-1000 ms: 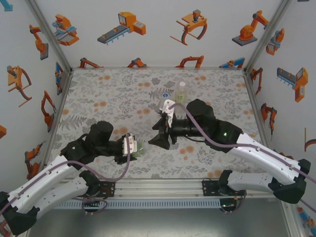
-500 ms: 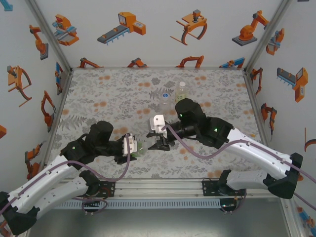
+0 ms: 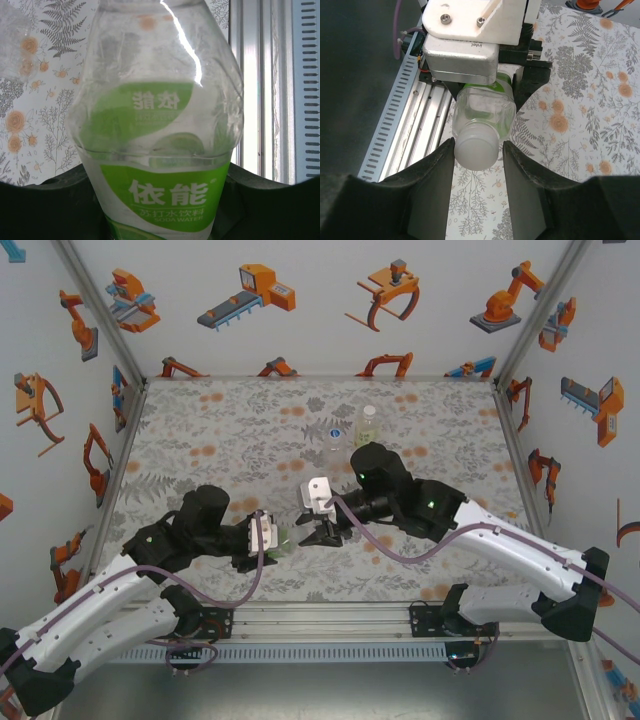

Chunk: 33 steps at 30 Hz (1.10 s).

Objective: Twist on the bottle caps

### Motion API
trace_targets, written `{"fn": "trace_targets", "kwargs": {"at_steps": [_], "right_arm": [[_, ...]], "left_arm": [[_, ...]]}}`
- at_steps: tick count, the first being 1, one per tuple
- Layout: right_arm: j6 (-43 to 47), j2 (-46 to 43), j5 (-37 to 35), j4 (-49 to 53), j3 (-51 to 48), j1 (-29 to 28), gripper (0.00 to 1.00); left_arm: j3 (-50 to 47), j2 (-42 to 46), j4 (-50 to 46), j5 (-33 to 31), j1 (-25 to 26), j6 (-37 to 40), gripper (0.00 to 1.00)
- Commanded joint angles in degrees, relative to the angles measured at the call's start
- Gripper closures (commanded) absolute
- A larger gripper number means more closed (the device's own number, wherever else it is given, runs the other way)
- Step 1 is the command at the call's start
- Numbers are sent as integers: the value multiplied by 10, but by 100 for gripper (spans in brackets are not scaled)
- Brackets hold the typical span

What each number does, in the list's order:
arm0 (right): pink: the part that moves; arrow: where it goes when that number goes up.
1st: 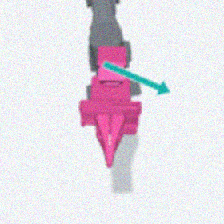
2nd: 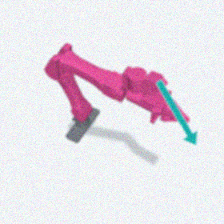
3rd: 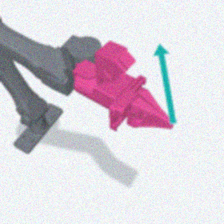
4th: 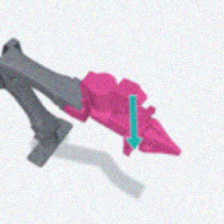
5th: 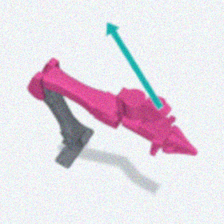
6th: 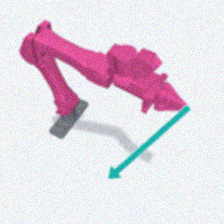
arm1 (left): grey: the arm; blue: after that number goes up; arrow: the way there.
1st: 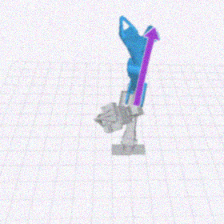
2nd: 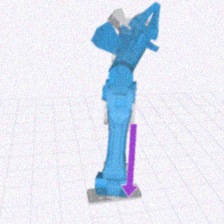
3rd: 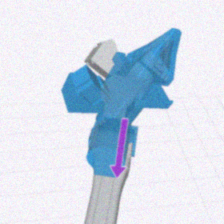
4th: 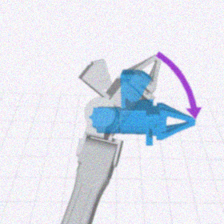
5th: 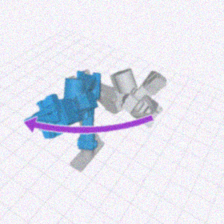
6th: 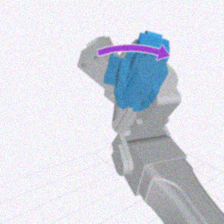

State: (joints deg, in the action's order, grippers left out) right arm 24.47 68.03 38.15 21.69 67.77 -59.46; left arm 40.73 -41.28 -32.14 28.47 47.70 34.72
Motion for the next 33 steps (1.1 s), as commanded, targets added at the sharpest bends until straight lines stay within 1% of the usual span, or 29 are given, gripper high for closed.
{"fn": "trace_targets", "kwargs": {"at_steps": [1,4,6,7,9,11,13,16,18,22,24,26,28,31,33], "right_arm": [[-4,-2,8,-30,-10,1,61],[-10,-2,5,-32,-12,0,68],[-23,-2,-2,-34,-13,0,76],[-44,-3,-13,-39,-14,0,81],[-116,-5,-48,-57,-19,0,88],[-210,-8,-87,-84,-29,0,95],[-334,-12,-134,-115,-47,0,100],[-522,-18,-219,-138,-68,0,100],[-641,-21,-271,-133,-73,0,100],[-853,-26,-311,-122,-84,0,100],[-926,-24,-322,-84,-79,0,100],[-963,-22,-322,-72,-76,1,100],[-981,-30,-335,-91,-85,0,100],[-973,-40,-350,-98,-87,0,100],[-938,-43,-351,-95,-81,0,99]], "left_arm": [[15,3,3,12,2,6,100],[15,3,3,11,2,7,100],[15,4,3,10,2,5,100],[15,5,3,8,2,5,100],[15,5,3,6,2,5,100],[15,6,3,1,2,5,100],[16,6,3,-5,2,3,100],[16,6,4,-11,2,4,100],[16,6,4,-13,2,4,100],[16,6,4,-16,2,2,100],[17,6,5,-17,2,2,100],[17,5,5,-18,2,1,100],[17,3,5,-19,2,0,100],[16,5,5,-19,2,-1,100],[16,3,5,-19,2,0,100]]}}
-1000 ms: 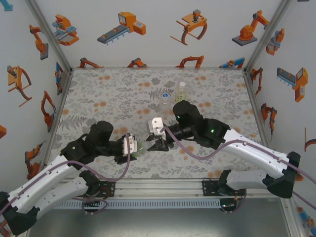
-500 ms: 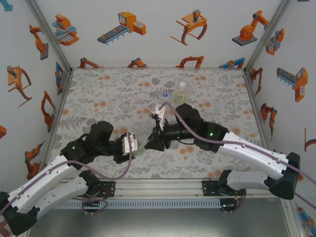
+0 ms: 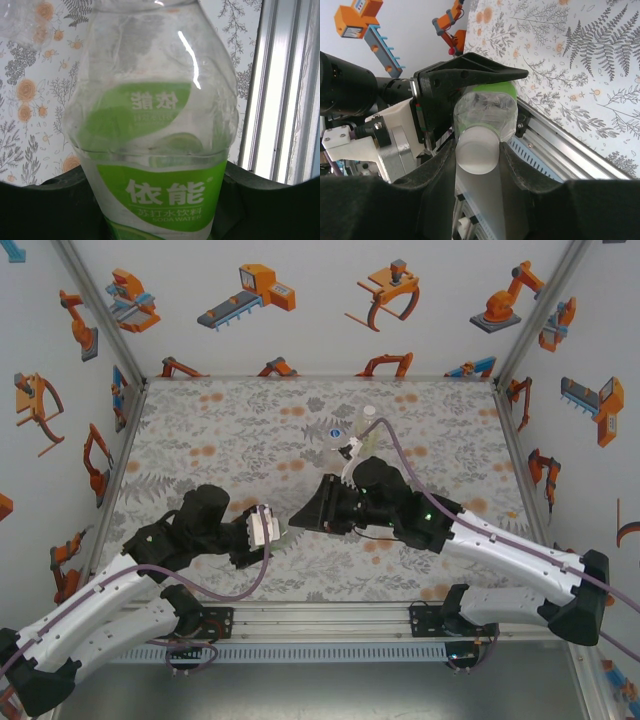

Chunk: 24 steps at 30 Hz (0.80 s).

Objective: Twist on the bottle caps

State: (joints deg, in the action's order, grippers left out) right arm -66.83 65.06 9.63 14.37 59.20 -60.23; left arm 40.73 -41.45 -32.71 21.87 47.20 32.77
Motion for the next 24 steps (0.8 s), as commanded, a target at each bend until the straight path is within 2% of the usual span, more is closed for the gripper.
{"fn": "trace_targets", "kwargs": {"at_steps": [1,3,6,11,15,18,21,24], "right_arm": [[-1,-16,-65,-23,9,7,89],[59,-22,-62,-21,21,7,68],[180,-36,-49,-24,35,7,52],[405,-49,21,-21,49,8,47],[618,-45,125,16,70,8,46],[745,-34,185,58,93,8,45],[844,-17,236,103,114,7,43],[903,-2,257,114,117,8,43]], "left_arm": [[17,4,11,47,7,20,100],[17,3,11,48,7,20,100],[17,3,11,52,7,20,100],[16,4,10,61,7,21,100],[15,6,11,73,7,25,100],[15,6,11,75,7,25,100],[14,6,11,78,7,25,100],[14,7,11,79,7,25,100]]}}
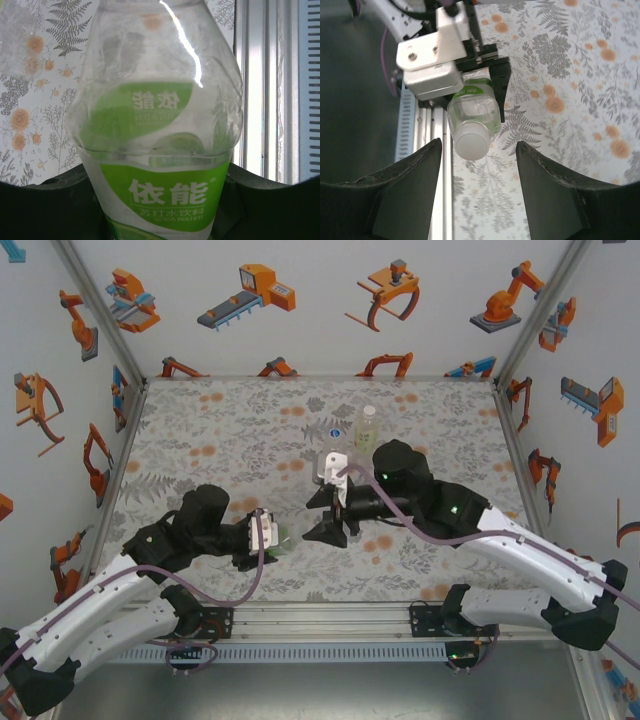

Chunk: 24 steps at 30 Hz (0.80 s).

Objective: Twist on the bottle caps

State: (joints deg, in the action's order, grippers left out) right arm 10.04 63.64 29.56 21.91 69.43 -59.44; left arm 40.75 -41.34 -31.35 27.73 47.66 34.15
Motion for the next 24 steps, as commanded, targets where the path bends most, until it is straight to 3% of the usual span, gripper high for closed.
{"fn": "trace_targets", "kwargs": {"at_steps": [1,10,24], "right_arm": [[142,16,65,36,14,0,43],[149,26,86,-19,-21,-1,52],[142,33,101,-42,-38,-1,60]], "left_arm": [[13,6,-3,19,2,11,100],[13,3,-3,20,2,11,100],[13,4,-3,17,2,10,100]]}}
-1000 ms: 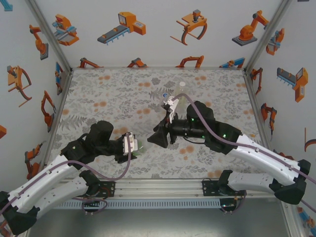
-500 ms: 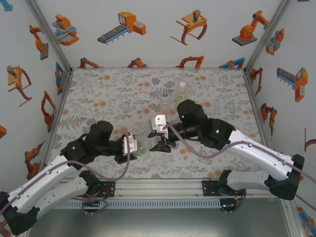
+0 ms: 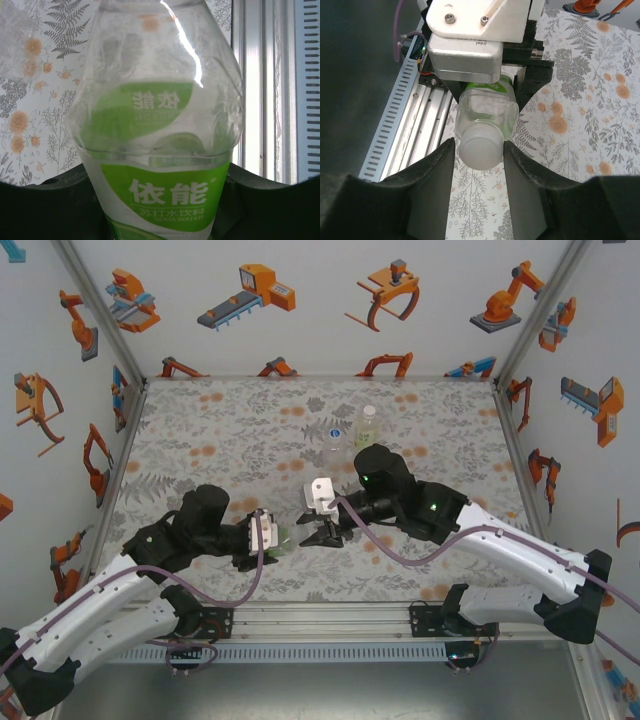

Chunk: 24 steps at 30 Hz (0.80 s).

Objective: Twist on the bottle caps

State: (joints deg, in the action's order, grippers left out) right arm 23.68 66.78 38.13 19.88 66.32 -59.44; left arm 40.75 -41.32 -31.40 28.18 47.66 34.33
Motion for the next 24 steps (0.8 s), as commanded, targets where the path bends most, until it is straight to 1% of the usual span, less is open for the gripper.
{"fn": "trace_targets", "kwargs": {"at_steps": [1,3,5,7,9,12,14,16,19,22,24], "right_arm": [[4,1,15,-23,-9,-1,61],[3,1,10,-25,-10,-1,64],[-13,0,-8,-33,-13,-1,71],[-46,-2,-33,-45,-17,-1,78],[-97,-6,-54,-61,-23,-1,84],[-210,-13,-72,-104,-42,-1,90],[-304,-19,-97,-135,-62,-4,99],[-385,-24,-129,-149,-75,-8,100],[-496,-33,-195,-153,-91,-18,100],[-630,-32,-257,-124,-90,-22,100],[-722,-24,-282,-88,-79,-22,100]], "left_arm": [[14,4,-2,12,2,8,100],[14,4,-2,13,2,9,100],[14,3,-2,12,2,9,100],[14,3,-3,11,2,9,100],[14,4,-2,9,2,8,100],[15,6,-2,6,2,8,100],[14,7,-2,4,2,9,100],[14,8,-1,4,2,8,100],[14,8,0,4,2,8,100],[14,9,0,1,2,7,100],[14,9,0,-3,3,7,100]]}}
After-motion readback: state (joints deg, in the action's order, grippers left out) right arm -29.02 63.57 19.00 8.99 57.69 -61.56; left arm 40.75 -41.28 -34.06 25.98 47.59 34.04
